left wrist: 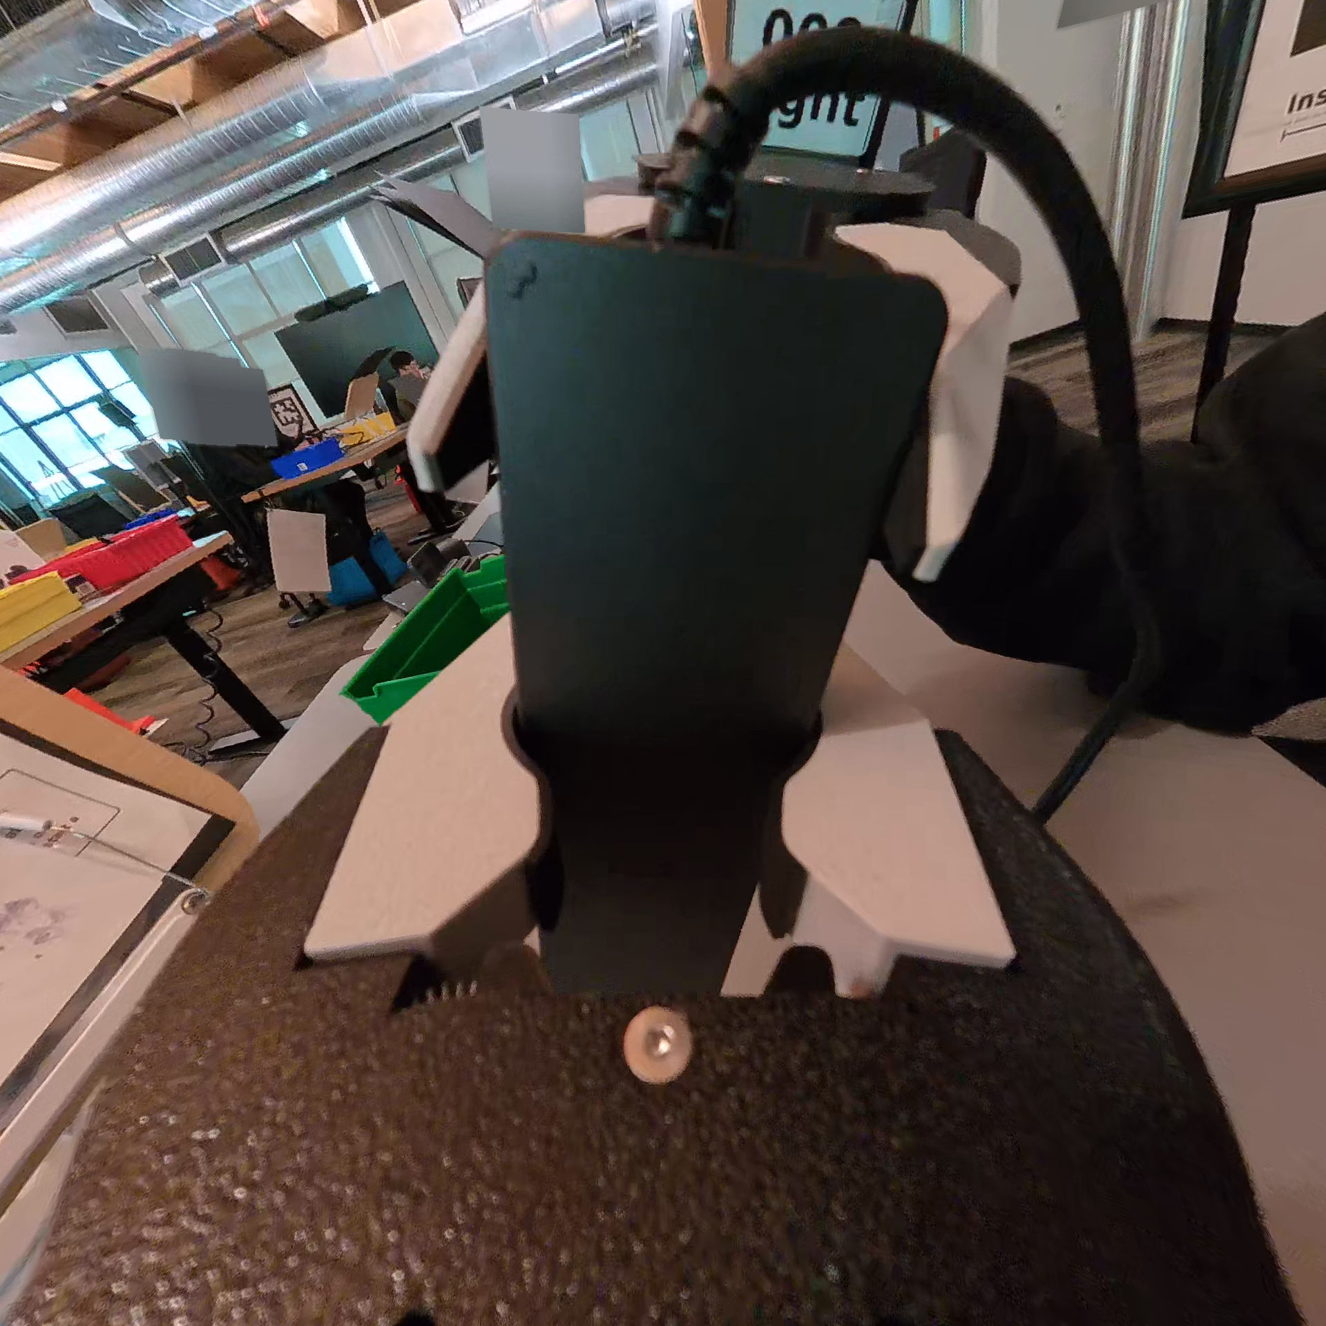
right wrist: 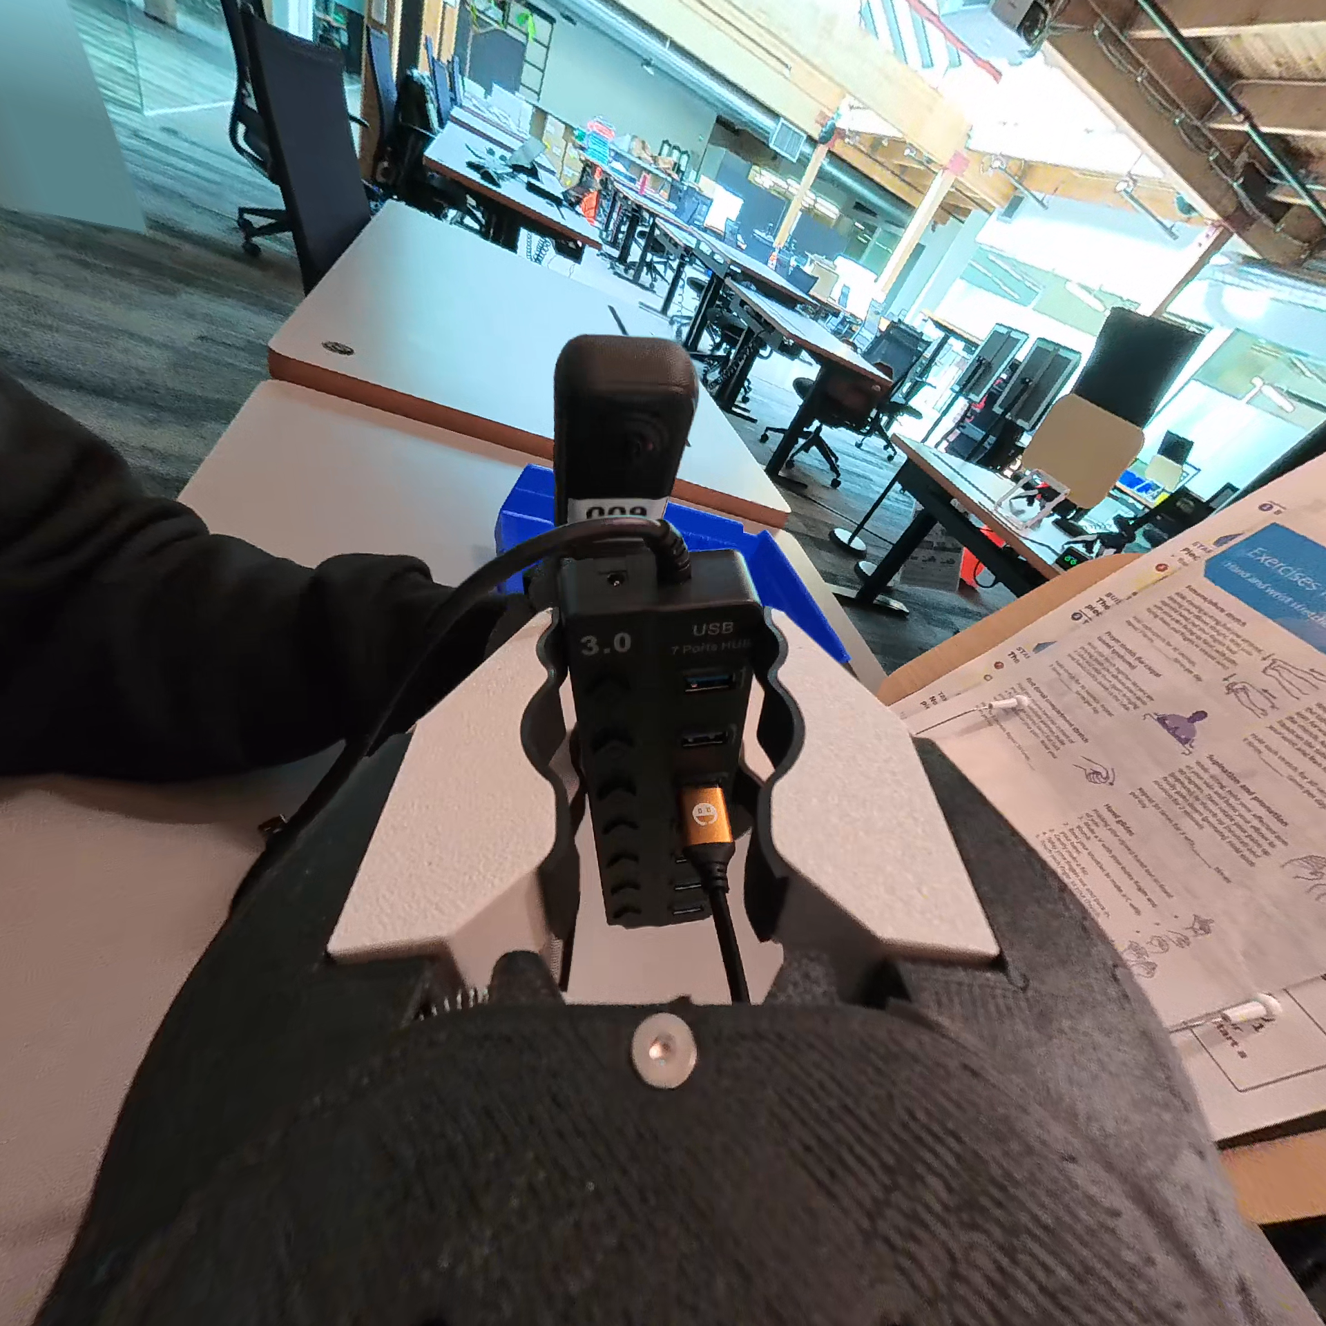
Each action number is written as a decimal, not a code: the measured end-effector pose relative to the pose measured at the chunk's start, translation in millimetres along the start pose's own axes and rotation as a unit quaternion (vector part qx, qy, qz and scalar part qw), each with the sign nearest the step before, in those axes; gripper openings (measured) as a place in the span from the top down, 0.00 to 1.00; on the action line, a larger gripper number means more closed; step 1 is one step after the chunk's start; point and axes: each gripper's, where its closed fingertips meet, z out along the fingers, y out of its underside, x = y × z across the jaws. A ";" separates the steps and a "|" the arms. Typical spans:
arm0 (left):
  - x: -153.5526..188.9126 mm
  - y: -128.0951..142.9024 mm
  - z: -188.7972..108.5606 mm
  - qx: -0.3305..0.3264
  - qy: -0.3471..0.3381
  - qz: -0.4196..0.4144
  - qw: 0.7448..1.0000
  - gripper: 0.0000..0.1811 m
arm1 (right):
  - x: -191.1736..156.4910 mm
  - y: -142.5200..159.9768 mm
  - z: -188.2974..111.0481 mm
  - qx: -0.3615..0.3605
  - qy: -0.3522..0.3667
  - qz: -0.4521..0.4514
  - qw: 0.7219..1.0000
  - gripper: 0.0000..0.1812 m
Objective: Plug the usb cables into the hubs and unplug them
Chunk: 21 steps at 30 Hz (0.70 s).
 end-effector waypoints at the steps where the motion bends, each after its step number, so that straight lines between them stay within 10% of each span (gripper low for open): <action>1: 1.3 2.4 0.2 -0.005 0.005 -0.003 1.000 0.65 | -0.4 1.2 0.7 -0.003 -0.001 -0.001 1.000 0.72; 21: -11.1 3.0 -11.2 0.006 -0.014 -0.010 1.000 0.66 | 21.9 46.3 -25.1 -0.071 0.006 0.067 0.995 0.82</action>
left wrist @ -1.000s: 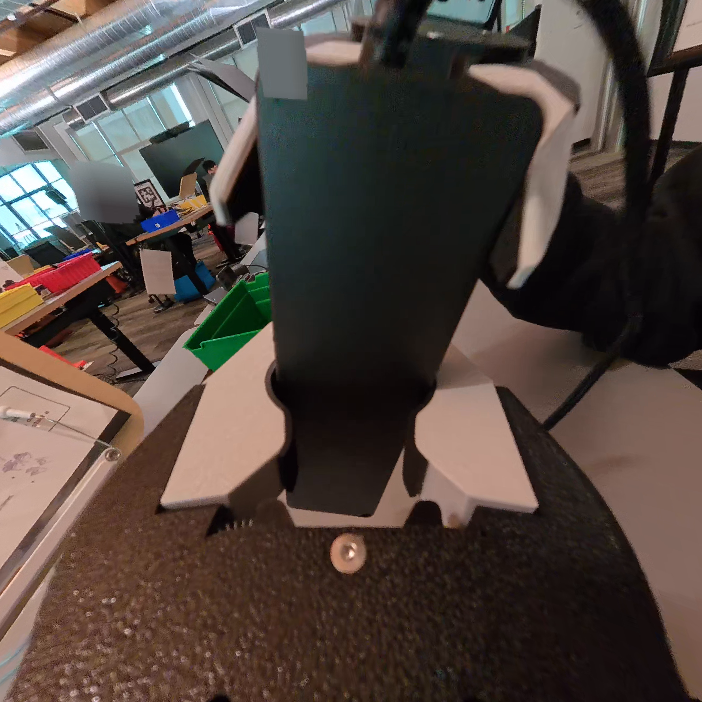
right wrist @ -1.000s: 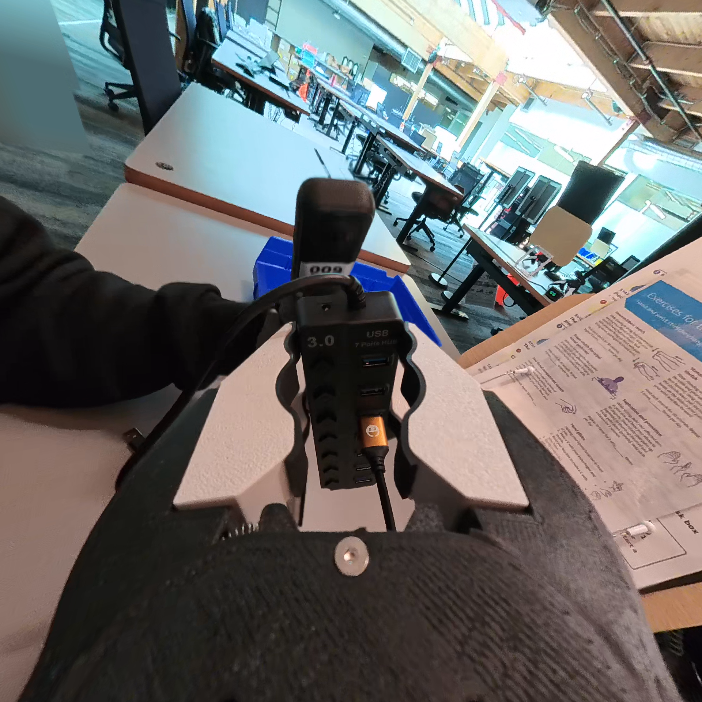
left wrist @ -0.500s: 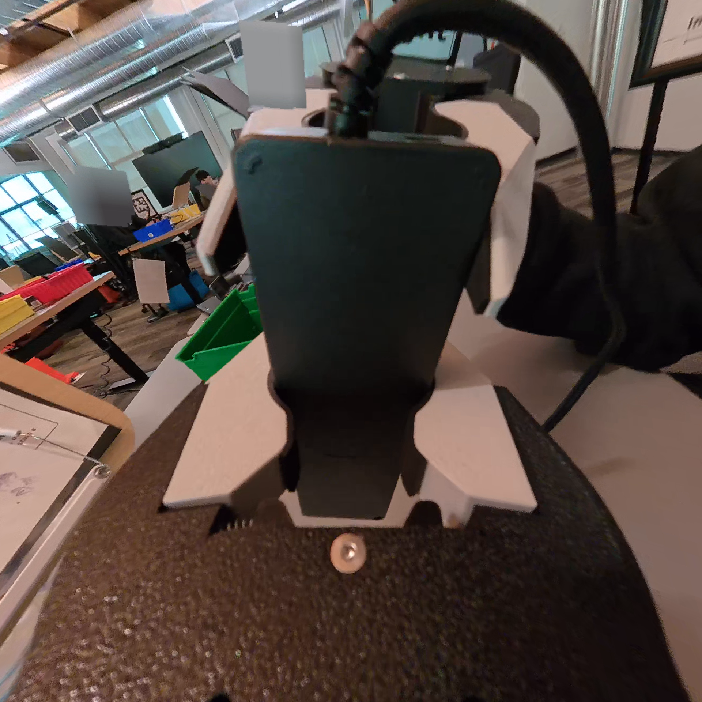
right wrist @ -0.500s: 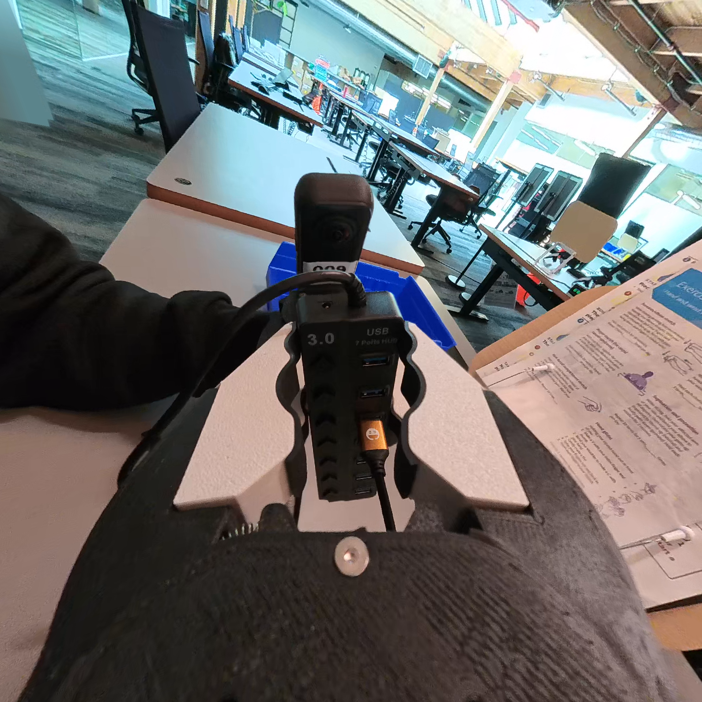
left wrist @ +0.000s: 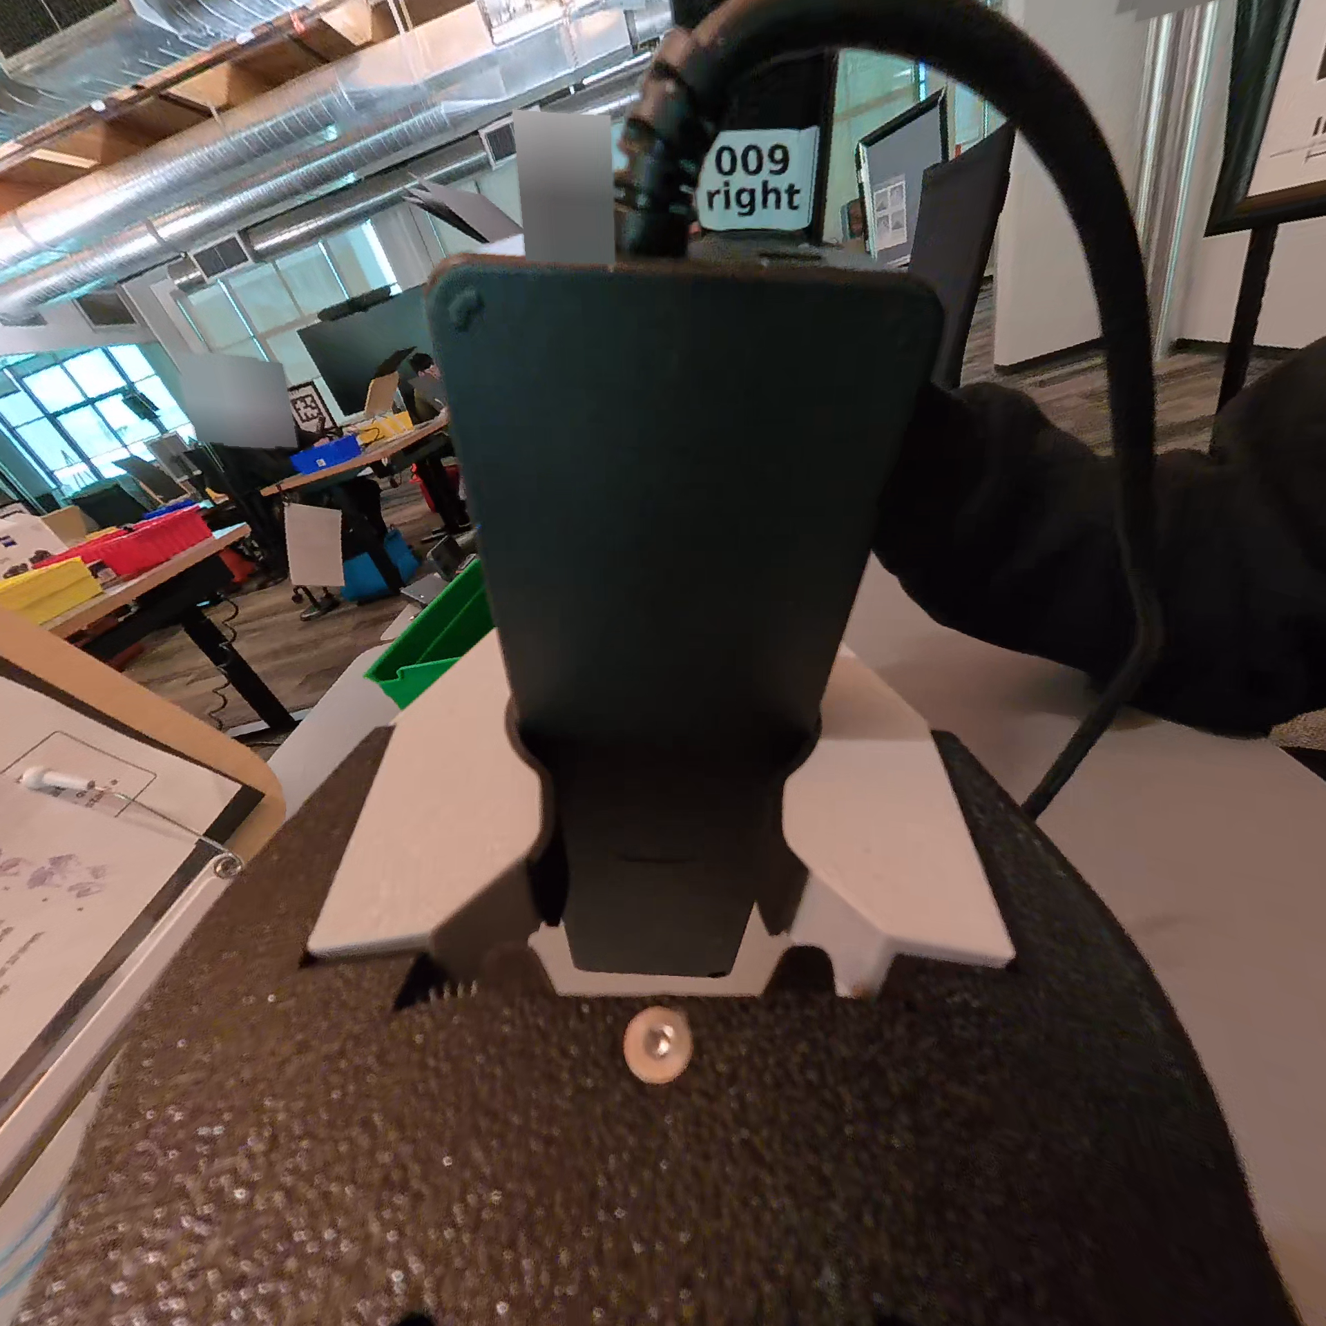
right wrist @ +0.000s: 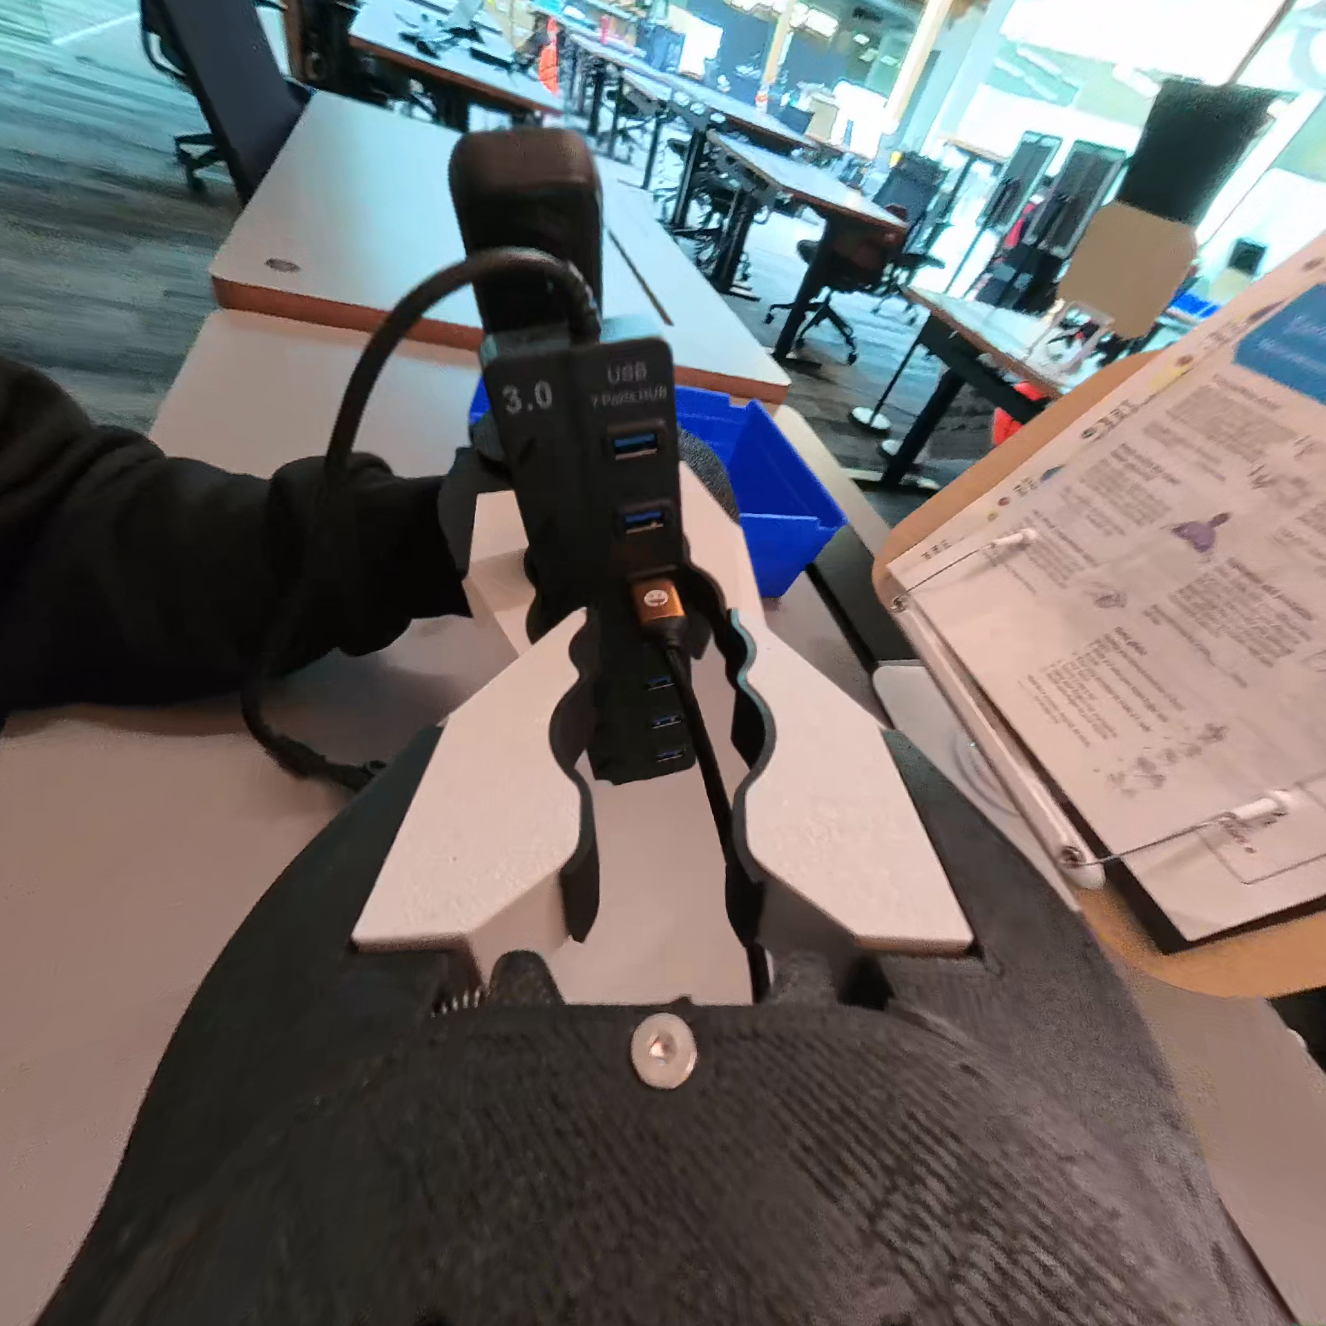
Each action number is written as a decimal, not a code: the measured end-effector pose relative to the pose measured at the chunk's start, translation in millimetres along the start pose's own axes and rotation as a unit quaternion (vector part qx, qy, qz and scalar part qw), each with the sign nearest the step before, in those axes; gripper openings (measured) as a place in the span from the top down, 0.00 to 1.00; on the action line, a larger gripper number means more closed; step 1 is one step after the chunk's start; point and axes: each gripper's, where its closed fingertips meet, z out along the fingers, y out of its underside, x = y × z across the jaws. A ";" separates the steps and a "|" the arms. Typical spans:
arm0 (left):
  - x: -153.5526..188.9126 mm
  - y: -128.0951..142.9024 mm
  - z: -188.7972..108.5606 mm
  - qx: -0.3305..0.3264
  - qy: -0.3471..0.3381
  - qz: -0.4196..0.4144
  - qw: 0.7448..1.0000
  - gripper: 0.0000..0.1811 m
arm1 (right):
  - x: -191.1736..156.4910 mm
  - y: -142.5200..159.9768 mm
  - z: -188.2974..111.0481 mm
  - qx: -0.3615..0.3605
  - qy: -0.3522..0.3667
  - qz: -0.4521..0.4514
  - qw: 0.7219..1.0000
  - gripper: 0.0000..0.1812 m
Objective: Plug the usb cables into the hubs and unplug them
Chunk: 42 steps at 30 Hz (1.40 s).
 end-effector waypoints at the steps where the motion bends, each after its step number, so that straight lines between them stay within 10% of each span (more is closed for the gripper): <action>1: 0.8 1.2 0.6 -0.003 0.003 0.000 1.000 0.66 | -1.1 4.0 2.5 -0.006 -0.007 0.001 1.000 0.83; 20: -0.7 10.2 0.1 0.007 0.010 -0.014 1.000 0.66 | -0.7 21.1 3.2 -0.068 -0.024 0.021 0.997 0.93; 22: -24.5 -2.2 -32.8 0.057 -0.034 -0.044 0.997 0.66 | 35.2 42.0 -33.7 -0.129 0.078 0.011 0.988 0.92; 25: -42.2 -3.5 -65.5 0.037 -0.092 -0.029 0.995 0.66 | 55.5 8.6 -102.2 0.015 0.126 0.036 0.991 0.93; 30: -34.0 -16.0 -47.9 0.051 -0.069 -0.035 0.996 0.66 | 93.7 -11.2 -200.8 0.068 0.348 -0.003 0.935 0.93; 36: -18.5 -12.2 -26.2 0.023 -0.036 -0.023 0.999 0.66 | 129.5 15.6 -269.3 0.040 0.527 -0.019 0.848 0.93; 39: -16.7 -15.0 -25.8 0.026 -0.033 -0.021 0.999 0.66 | 127.9 26.5 -261.0 0.044 0.485 0.012 0.873 0.93; 42: -16.7 -14.9 -25.5 0.024 -0.034 -0.020 0.999 0.67 | 147.0 44.2 -286.9 0.023 0.574 0.003 0.818 0.93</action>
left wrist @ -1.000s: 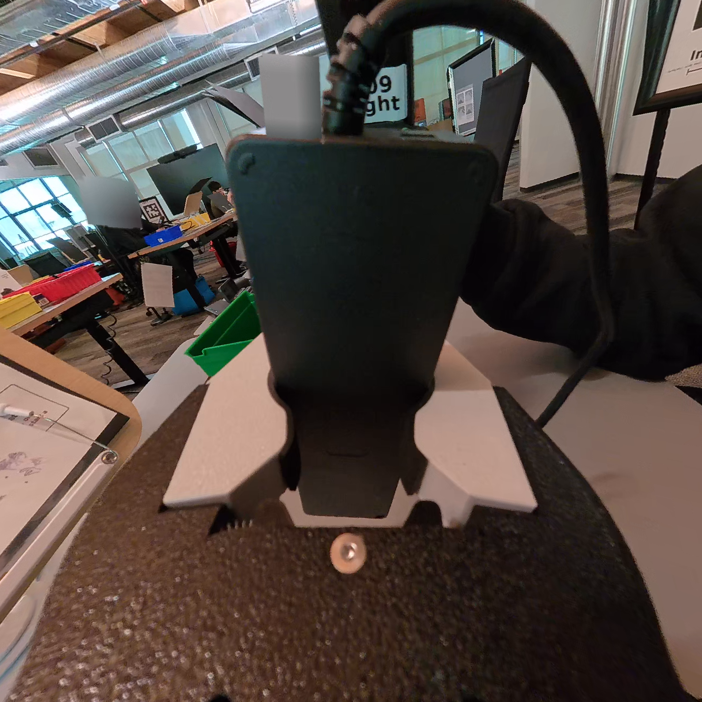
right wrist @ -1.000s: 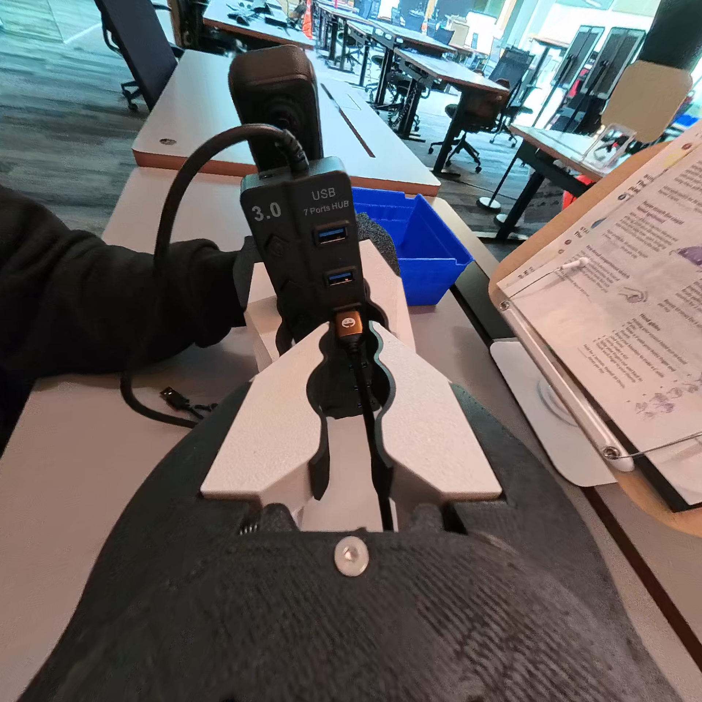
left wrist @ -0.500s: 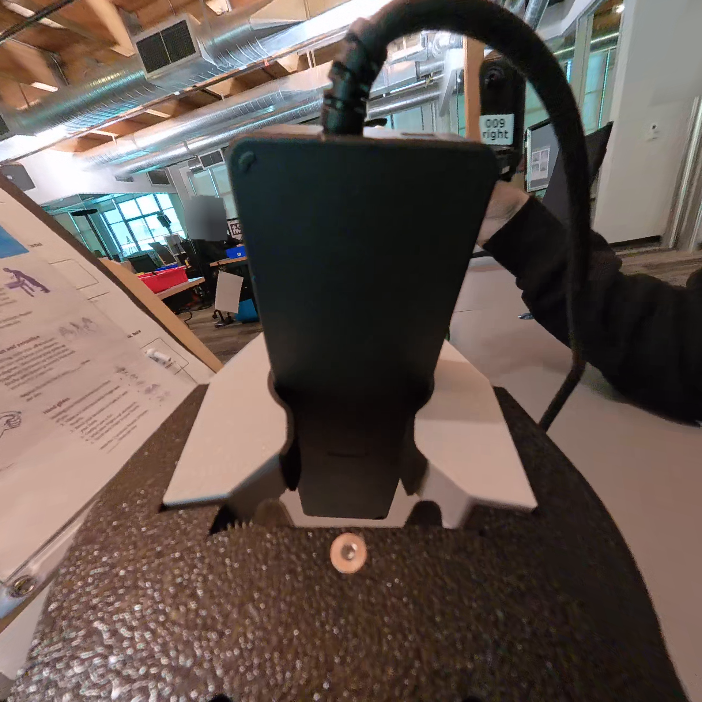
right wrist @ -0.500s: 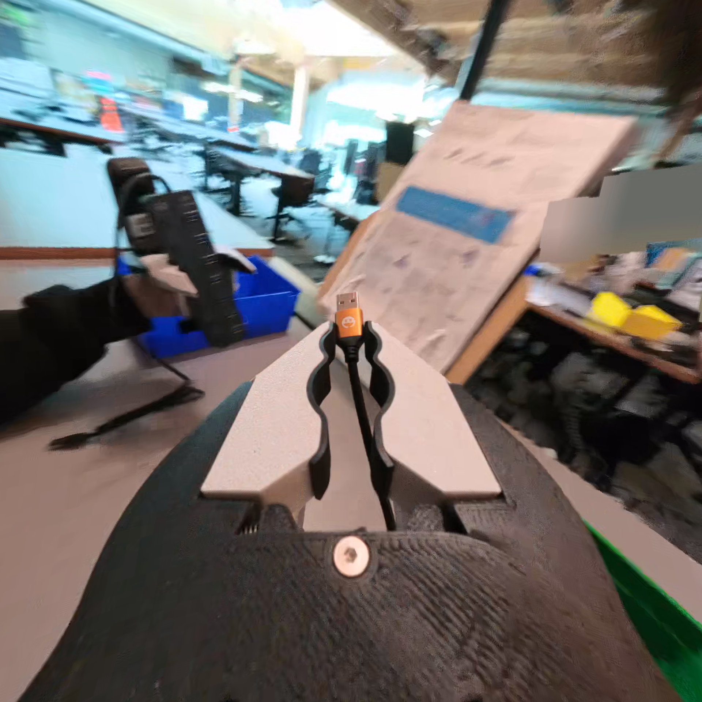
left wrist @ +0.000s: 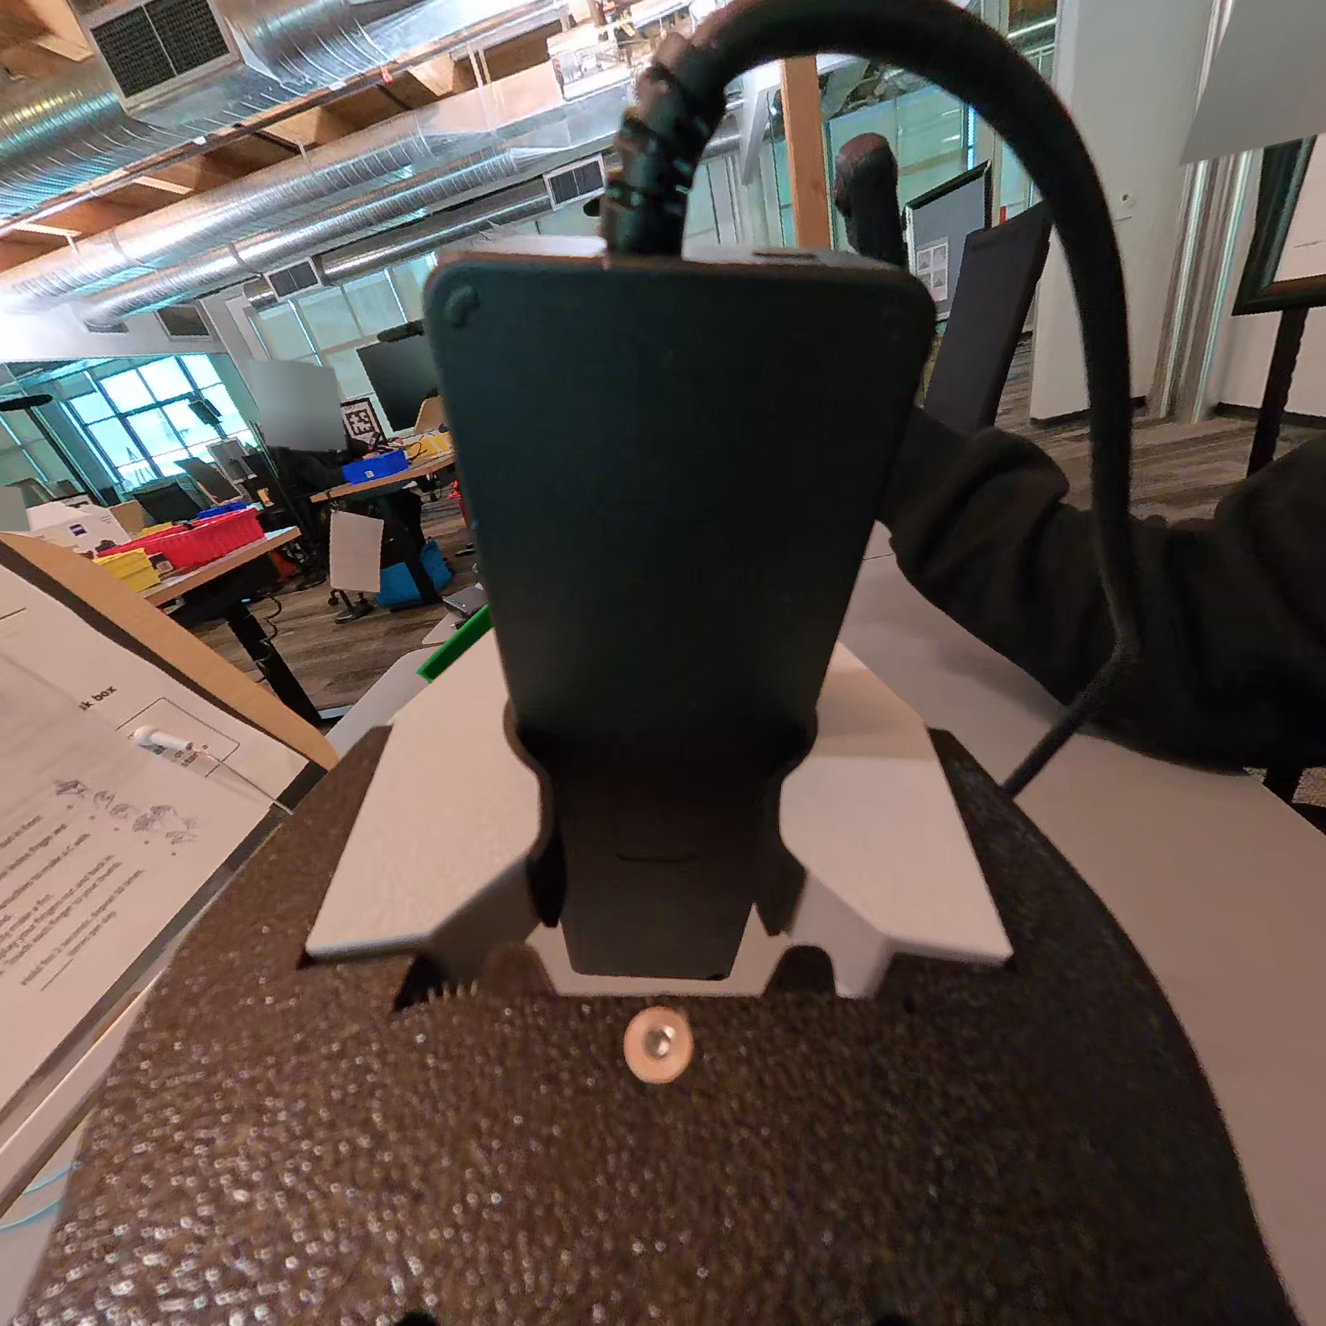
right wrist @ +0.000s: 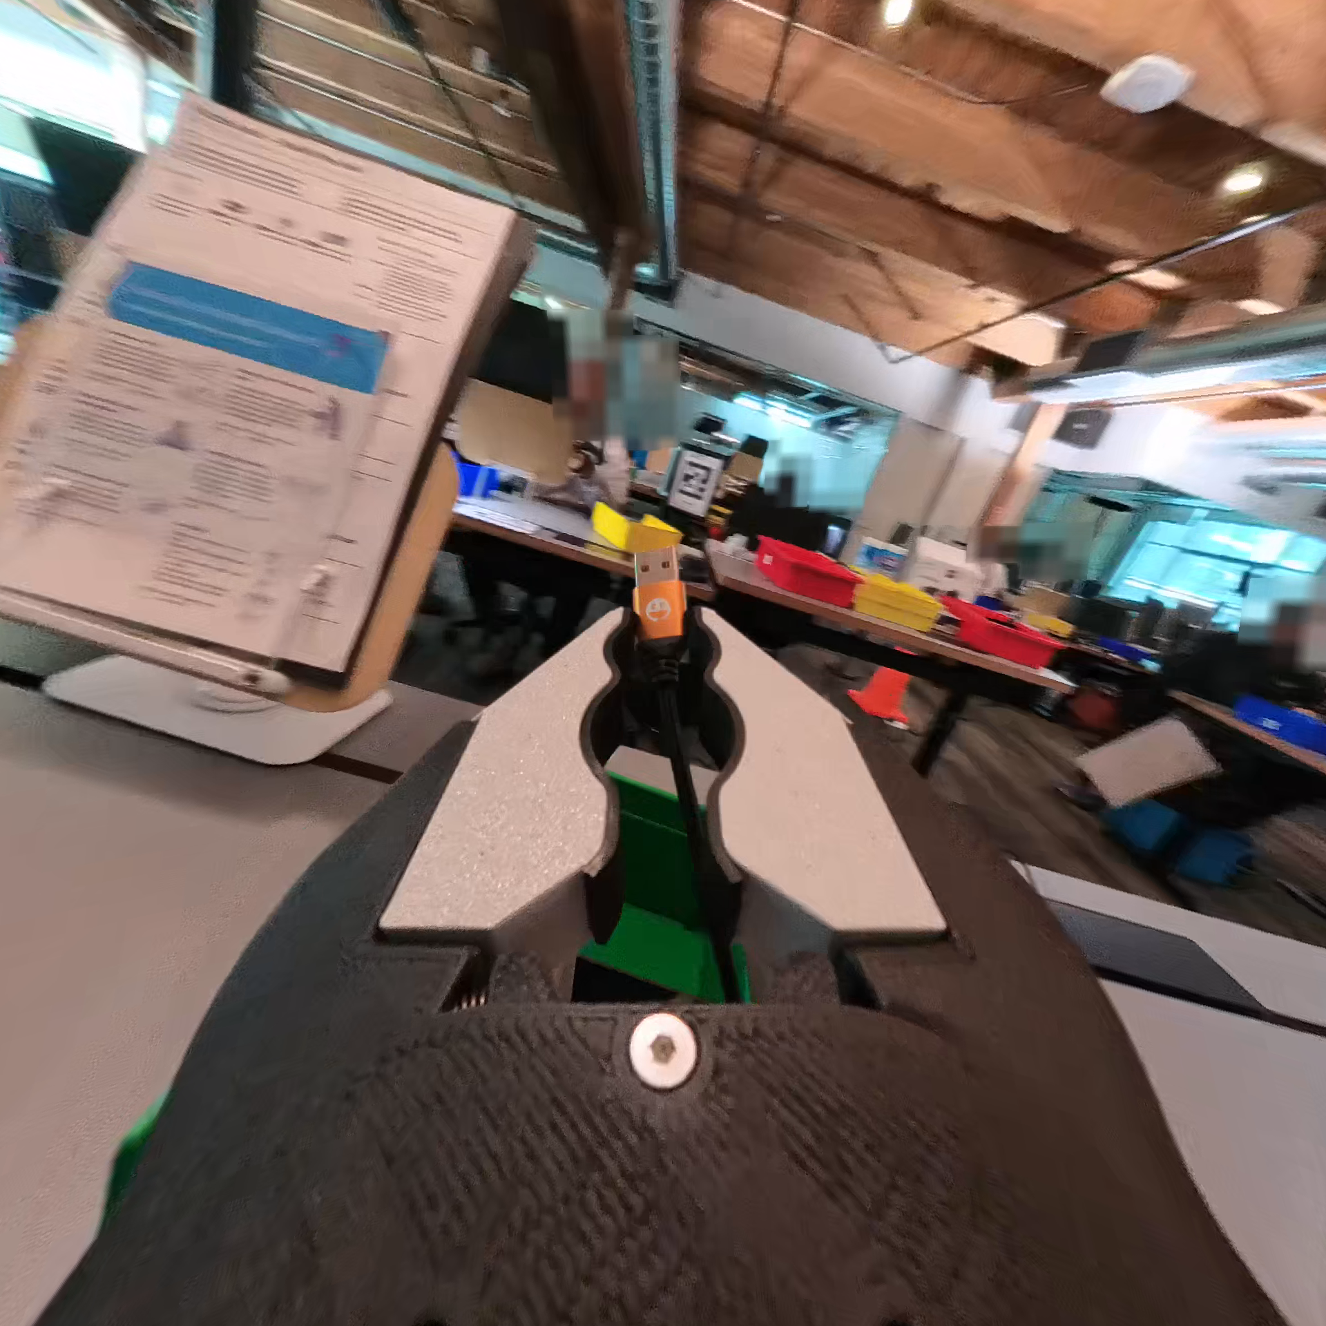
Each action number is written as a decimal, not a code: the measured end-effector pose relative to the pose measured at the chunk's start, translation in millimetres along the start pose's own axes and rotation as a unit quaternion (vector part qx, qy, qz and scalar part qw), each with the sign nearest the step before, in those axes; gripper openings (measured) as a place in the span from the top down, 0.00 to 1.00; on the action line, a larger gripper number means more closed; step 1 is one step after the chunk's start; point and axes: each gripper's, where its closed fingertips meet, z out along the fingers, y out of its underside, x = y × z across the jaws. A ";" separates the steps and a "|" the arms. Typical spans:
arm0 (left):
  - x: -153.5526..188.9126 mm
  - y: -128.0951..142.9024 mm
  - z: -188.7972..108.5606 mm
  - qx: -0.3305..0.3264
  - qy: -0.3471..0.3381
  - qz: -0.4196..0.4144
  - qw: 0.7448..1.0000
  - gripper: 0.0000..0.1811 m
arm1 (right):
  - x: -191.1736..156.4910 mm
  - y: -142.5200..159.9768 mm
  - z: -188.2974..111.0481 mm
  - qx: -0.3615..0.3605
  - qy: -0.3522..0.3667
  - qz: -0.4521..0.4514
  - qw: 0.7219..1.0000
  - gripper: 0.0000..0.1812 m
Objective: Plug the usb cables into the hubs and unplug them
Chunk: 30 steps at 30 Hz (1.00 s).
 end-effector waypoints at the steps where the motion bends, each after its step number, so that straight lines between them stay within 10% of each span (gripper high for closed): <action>1: 0.0 0.3 0.2 -0.001 0.000 0.001 1.000 0.67 | 0.4 5.1 0.7 -0.012 -0.004 0.002 1.000 0.93; 7: 2.3 -1.8 4.2 -0.006 0.003 -0.004 1.000 0.67 | -41.8 70.6 11.3 -0.145 -0.147 0.046 0.977 0.93; 17: 5.3 -4.3 8.4 -0.022 0.002 -0.009 1.000 0.67 | -75.6 220.2 -22.7 -0.475 -0.220 -0.085 0.848 0.76; 21: 3.6 -4.0 9.0 -0.022 -0.002 -0.012 1.000 0.66 | -59.3 179.4 3.0 -0.387 -0.158 -0.098 0.903 0.75; 24: 3.9 -10.2 9.5 -0.003 -0.001 -0.021 1.000 0.66 | -107.4 113.3 9.3 -0.242 -0.265 -0.035 0.933 0.68; 30: 15.4 -31.7 9.8 0.050 0.031 -0.040 0.997 0.66 | -248.8 15.6 -16.8 -0.062 -0.522 0.032 0.850 0.49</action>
